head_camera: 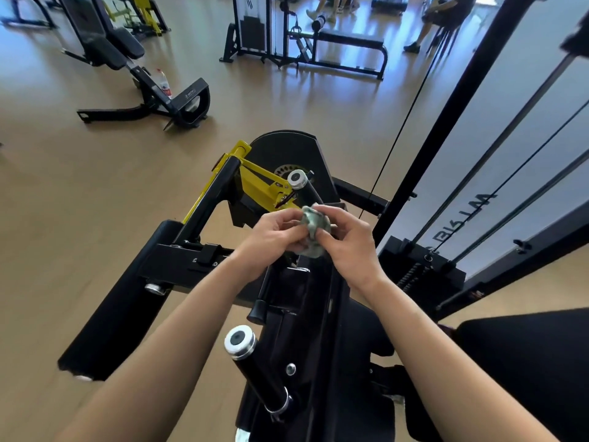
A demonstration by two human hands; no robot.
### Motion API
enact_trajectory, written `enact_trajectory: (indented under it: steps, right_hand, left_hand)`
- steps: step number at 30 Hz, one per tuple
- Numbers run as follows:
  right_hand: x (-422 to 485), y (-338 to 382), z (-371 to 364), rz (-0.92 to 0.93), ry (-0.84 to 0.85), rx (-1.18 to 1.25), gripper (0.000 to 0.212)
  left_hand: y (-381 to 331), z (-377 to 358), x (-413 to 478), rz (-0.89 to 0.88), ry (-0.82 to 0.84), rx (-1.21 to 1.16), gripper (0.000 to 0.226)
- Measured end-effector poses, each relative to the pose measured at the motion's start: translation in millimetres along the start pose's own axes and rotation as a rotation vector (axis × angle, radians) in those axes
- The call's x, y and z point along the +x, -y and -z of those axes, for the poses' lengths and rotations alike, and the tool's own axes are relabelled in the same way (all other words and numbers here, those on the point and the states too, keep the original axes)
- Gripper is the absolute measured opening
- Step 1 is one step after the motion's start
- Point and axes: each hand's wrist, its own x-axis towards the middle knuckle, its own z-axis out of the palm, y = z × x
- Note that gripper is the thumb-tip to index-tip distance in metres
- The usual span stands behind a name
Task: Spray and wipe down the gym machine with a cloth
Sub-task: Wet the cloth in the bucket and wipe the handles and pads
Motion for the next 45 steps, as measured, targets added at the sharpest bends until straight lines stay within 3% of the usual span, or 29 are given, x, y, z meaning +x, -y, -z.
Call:
enact_trajectory:
  steps: [3, 11, 15, 17, 24, 29, 36, 40, 43, 45]
  right_hand:
    - [-18.9, 4.6, 7.9, -0.021, 0.03, 0.157, 0.036]
    - [-57.4, 21.5, 18.4, 0.046, 0.028, 0.358, 0.022]
    - [-78.4, 17.2, 30.8, 0.057, 0.076, 0.402, 0.022]
    - [-89.4, 11.8, 40.3, 0.046, 0.092, 0.431, 0.022]
    - [-125.0, -29.4, 86.0, -0.091, 0.078, 0.425, 0.021]
    - [-149.8, -55.2, 109.1, -0.283, 0.142, 0.458, 0.024]
    - [-174.5, -85.5, 128.5, -0.57, 0.025, 0.416, 0.033]
    - [-187.9, -80.3, 133.2, -0.61, -0.004, 0.319, 0.025]
    - [-193.9, -75.8, 128.4, -0.573, 0.089, 0.239, 0.015]
    - [-195.3, -74.0, 120.3, -0.509, 0.179, 0.119, 0.011]
  left_hand:
    - [-18.3, 9.8, -18.1, 0.002, 0.142, 0.141, 0.028]
    - [-90.3, -3.5, -63.2, -0.017, 0.317, 0.512, 0.031]
    - [-93.8, -37.5, -80.4, -0.122, 0.162, 0.841, 0.026]
    - [-86.6, -61.6, -87.1, -0.192, 0.055, 0.896, 0.022]
    - [-32.0, -120.3, -98.0, -0.184, -0.126, 0.775, 0.034]
    - [7.8, -150.5, -112.2, -0.104, -0.205, 0.608, 0.047]
    - [65.9, -178.7, -153.2, 0.058, -0.358, 0.378, 0.032]
    - [103.5, -195.7, -194.2, 0.232, -0.445, 0.152, 0.025]
    - [123.4, -208.5, -219.4, 0.375, -0.447, -0.073, 0.019]
    - [131.7, -211.1, -232.6, 0.379, -0.449, -0.089, 0.018]
